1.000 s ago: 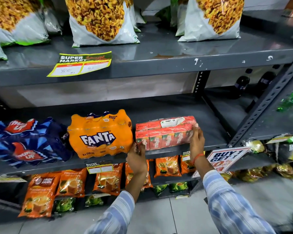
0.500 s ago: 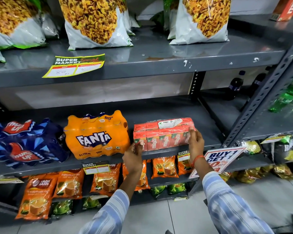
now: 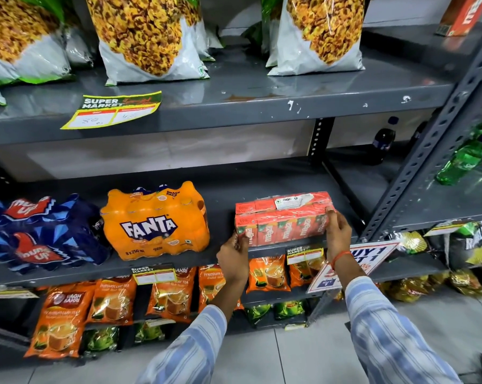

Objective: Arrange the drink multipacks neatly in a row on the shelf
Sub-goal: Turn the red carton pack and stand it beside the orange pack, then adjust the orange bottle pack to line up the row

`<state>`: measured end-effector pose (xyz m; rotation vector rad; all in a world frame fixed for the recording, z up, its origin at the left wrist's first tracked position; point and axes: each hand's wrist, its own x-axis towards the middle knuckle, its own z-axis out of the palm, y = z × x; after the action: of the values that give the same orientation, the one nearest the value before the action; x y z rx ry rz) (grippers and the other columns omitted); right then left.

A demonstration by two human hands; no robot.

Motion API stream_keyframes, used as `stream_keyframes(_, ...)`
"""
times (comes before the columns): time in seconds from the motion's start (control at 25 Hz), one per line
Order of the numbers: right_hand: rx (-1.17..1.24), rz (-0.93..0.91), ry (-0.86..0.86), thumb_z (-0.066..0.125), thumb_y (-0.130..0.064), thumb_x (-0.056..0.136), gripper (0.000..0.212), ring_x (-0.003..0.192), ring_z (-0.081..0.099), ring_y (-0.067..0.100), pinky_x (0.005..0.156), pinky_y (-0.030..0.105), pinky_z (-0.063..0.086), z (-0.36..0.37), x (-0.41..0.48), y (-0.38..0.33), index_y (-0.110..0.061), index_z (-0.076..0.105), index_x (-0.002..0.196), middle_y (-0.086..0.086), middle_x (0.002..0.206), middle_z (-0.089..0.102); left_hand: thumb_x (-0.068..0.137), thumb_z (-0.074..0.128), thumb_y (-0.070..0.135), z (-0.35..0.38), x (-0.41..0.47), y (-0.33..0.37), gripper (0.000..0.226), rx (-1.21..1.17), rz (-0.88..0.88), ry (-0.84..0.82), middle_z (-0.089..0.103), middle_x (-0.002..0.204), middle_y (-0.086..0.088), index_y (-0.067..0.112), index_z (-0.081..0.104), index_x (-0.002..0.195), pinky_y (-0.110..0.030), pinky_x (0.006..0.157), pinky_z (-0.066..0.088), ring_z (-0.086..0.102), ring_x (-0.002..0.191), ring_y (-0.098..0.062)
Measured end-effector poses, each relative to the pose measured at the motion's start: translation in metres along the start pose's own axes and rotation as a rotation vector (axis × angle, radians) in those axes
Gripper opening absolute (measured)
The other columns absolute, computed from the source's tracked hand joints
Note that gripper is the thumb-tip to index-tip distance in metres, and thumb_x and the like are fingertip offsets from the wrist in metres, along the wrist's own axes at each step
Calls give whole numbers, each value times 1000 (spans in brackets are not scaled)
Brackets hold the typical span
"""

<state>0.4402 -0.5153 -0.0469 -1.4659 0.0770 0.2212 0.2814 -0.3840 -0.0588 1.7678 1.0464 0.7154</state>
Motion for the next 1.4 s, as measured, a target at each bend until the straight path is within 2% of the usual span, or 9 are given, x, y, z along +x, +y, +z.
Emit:
stream_keyframes(0.28,-70,-11,60,42,-37,94,39,103,55,22,82,30,41,13,-14,-11,-8,55,117,10,110,60,90,55,20,-1,3,-1,27,27,8,-46,72,105,-20,1,65,108,-30,72,50,68,95,-33)
stream_keyframes(0.44,-493,-27,115,44,-46,77,75,131,37,38,113,47,29,22,-31,20,4,42,134,23,145,40,89,57,18,-12,2,4,42,6,52,-43,63,124,-19,1,52,126,-38,92,50,60,114,-32)
stream_keyframes(0.52,-573,38,-57,48,-37,80,72,135,33,39,116,48,27,41,-60,27,7,39,136,24,149,34,90,57,18,-28,2,9,49,-9,147,1,54,136,-17,3,43,134,-39,104,44,51,126,-29)
stream_keyframes(0.6,-468,-147,-67,45,-22,93,54,140,29,33,117,40,24,82,-93,9,2,34,140,21,151,32,91,55,22,-50,5,11,52,10,286,80,46,144,-10,11,38,138,-34,111,34,40,134,-22)
stream_keyframes(0.72,-442,-481,-92,44,-28,95,53,142,28,24,116,27,20,153,-128,1,-8,31,143,12,152,32,91,54,28,-95,16,2,66,30,404,182,23,152,3,24,15,144,-15,114,13,17,140,-6)
stream_keyframes(0.84,-417,-427,-214,41,-32,95,53,140,30,24,114,26,20,201,-158,19,-10,34,142,12,150,36,87,56,34,-149,42,-26,82,100,359,279,5,156,-1,17,2,146,-10,115,-2,0,143,-7)
stream_keyframes(1.0,-363,-325,-247,34,-61,86,70,131,42,28,112,44,32,227,-180,39,-12,42,137,14,137,49,87,60,26,-206,83,-71,72,46,99,168,30,151,-20,4,21,143,-41,116,23,28,140,-33)
stream_keyframes(1.08,-370,-288,-211,32,-71,78,83,127,45,28,109,45,36,230,-181,42,-10,43,133,14,133,51,85,63,27,-219,95,-83,63,8,35,107,48,139,-20,4,36,137,-48,109,38,45,129,-34)
stream_keyframes(1.4,-388,-246,-252,45,-41,93,46,123,49,26,105,49,42,226,-171,44,-13,44,130,12,132,52,80,69,31,-224,101,-87,53,-94,0,115,65,122,-15,8,52,124,-46,95,51,60,112,-28)
